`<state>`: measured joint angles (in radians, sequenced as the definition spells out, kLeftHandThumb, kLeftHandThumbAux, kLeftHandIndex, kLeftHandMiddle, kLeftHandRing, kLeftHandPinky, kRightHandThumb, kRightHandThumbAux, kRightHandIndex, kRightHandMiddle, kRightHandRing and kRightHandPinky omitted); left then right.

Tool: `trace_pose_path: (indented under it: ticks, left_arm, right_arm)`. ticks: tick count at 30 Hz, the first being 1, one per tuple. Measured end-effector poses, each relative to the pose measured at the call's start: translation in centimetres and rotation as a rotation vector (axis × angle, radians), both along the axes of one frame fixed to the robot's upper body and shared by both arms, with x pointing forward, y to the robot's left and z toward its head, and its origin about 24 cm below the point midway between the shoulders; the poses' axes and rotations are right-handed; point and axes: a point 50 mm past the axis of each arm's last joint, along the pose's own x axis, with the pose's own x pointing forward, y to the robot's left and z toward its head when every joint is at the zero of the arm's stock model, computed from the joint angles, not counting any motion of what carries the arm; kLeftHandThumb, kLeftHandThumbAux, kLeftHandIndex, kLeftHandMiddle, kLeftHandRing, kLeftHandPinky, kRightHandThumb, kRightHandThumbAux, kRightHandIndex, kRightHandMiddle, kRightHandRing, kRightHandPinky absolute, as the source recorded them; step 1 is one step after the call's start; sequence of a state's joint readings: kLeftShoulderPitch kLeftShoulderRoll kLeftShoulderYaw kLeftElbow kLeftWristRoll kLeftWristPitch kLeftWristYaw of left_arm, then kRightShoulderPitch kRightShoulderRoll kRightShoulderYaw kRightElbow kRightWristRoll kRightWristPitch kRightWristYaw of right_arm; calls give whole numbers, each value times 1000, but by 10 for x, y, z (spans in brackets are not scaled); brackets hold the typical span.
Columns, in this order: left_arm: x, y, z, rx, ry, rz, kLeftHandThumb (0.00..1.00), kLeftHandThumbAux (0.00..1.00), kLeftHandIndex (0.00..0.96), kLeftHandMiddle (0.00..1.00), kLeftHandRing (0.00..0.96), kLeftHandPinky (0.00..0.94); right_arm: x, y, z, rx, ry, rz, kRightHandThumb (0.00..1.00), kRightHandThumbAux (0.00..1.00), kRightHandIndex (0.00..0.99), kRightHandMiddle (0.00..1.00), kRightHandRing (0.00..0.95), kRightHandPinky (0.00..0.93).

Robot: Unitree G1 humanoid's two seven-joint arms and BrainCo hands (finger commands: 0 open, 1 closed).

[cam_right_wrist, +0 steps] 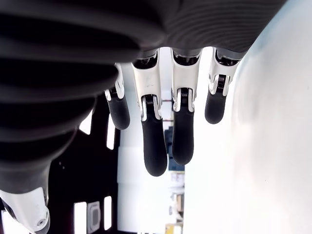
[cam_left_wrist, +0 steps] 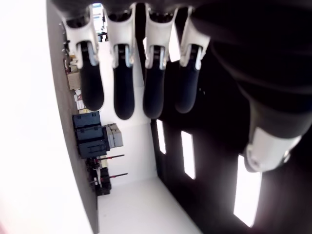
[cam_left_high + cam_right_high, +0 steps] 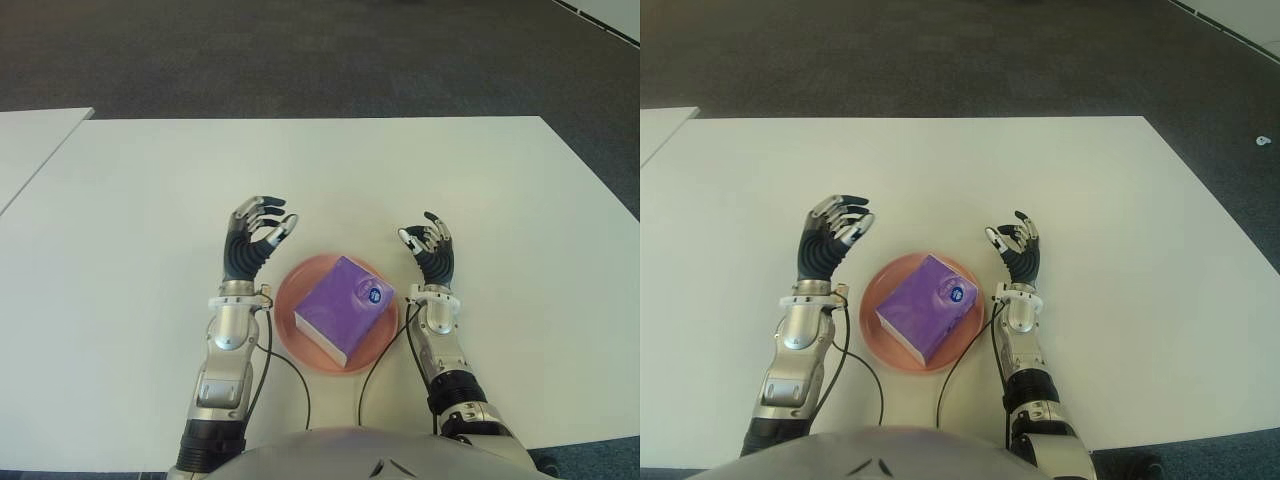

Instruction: Put the tissue paper into the plate.

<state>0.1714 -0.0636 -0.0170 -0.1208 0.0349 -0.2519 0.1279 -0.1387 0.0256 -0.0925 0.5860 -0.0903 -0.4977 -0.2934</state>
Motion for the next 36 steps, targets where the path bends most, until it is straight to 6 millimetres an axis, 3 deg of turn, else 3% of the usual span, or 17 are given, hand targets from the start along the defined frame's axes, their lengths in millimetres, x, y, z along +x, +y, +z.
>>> trace_pose_path:
  ticks: [4, 9, 21, 29, 36]
  left_arm:
    - [-8, 11, -26, -73, 69, 57, 434, 631, 373, 405, 403, 421]
    - [-20, 12, -47, -72, 132, 73, 407, 616, 346, 398, 394, 404]
    - [-28, 0, -53, 26, 172, 64, 394, 610, 274, 344, 369, 385]
    - [-31, -2, -66, 47, 237, 89, 393, 611, 263, 334, 365, 383]
    - [-32, -7, -70, 80, 242, 97, 380, 618, 264, 334, 361, 381]
  right_arm:
    - [-6, -3, -1, -1, 5, 1, 946, 630, 191, 483, 386, 220]
    - [-10, -5, -2, -1, 10, 4, 946, 630, 191, 483, 386, 220]
    - [-16, -12, -2, -2, 17, 8, 946, 630, 191, 483, 386, 220]
    - [-25, -11, 0, 27, 45, 131, 936, 638, 182, 470, 292, 148]
    - [-26, -19, 0, 49, 42, 167, 935, 638, 180, 468, 282, 169]
